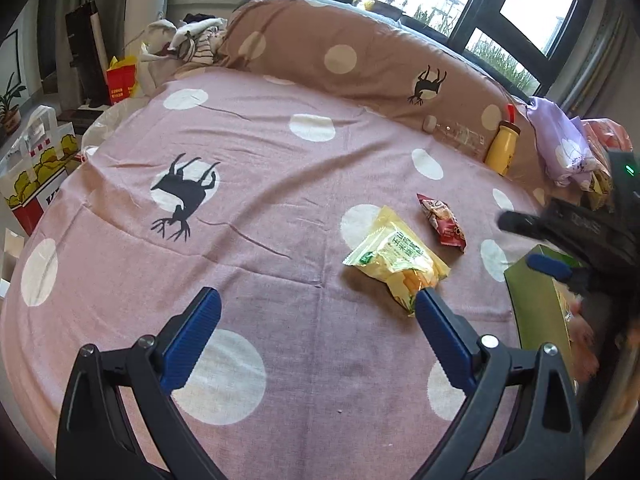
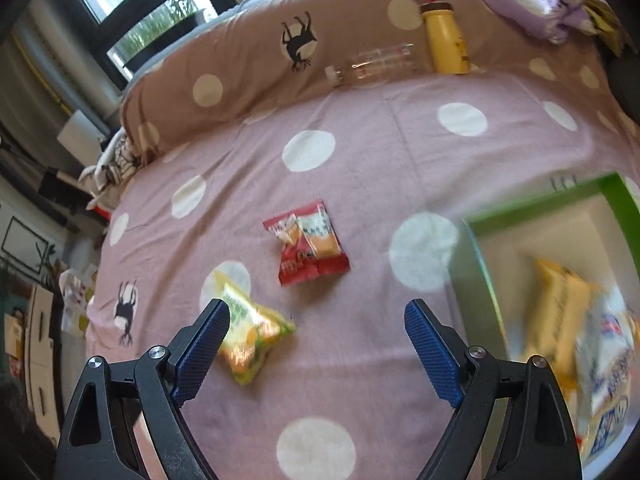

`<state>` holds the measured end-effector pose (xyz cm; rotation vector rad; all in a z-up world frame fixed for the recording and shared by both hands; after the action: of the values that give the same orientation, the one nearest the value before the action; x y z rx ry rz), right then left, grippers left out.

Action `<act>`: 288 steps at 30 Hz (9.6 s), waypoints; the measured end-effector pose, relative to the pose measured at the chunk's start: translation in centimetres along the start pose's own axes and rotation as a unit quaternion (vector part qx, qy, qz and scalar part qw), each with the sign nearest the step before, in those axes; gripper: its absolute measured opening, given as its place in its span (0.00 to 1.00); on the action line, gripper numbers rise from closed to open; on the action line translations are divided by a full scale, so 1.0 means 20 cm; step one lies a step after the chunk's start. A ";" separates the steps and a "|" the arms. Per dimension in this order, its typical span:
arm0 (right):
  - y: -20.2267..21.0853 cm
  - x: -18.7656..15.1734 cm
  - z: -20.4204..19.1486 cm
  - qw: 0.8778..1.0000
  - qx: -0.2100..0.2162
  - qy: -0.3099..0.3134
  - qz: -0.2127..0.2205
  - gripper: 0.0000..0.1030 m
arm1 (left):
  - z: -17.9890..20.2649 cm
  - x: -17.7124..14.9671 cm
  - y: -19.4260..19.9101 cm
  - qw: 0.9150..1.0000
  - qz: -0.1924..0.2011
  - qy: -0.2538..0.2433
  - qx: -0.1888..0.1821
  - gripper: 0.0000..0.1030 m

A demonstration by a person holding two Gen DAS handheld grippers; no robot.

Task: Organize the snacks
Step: 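Move the right gripper to the red milk-tea candy pack and grasp it, then carry the red candy pack into the green box and release it, then withdraw the right gripper and move it to the yellow-green corn snack bag, then grasp the yellow-green corn snack bag with the right gripper and lift, then carry the corn snack bag over the green box and lower it inside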

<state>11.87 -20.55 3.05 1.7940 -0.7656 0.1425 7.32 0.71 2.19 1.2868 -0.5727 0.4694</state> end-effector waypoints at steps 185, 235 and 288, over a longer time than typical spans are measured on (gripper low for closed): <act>-0.35 -0.28 -0.33 0.984 0.074 0.096 -0.134 0.44 | 0.23 -0.02 -0.38 0.987 -0.087 -0.005 -0.135 0.32; 0.45 -0.38 -0.10 0.986 0.139 0.005 0.094 0.42 | 0.71 -0.06 0.22 0.967 0.097 -0.178 -0.157 0.29; 0.84 -0.20 0.62 0.955 0.159 -0.141 0.209 0.42 | 1.50 -0.09 0.33 0.918 0.129 -0.320 -0.194 0.29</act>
<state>-4.16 -32.68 10.32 1.9547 -1.3903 0.3077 -2.09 -27.09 11.33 0.9642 -1.3312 0.1192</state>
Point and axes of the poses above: each gripper's, at about its wrist camera, not at the fingertips, and y roughly against the way its jaws point, z to its right, x to its top, the point moved 7 cm from there along -y, roughly the way its jaws point, and after that the axes turned 8 degrees about -y, right-handed, at the moved point
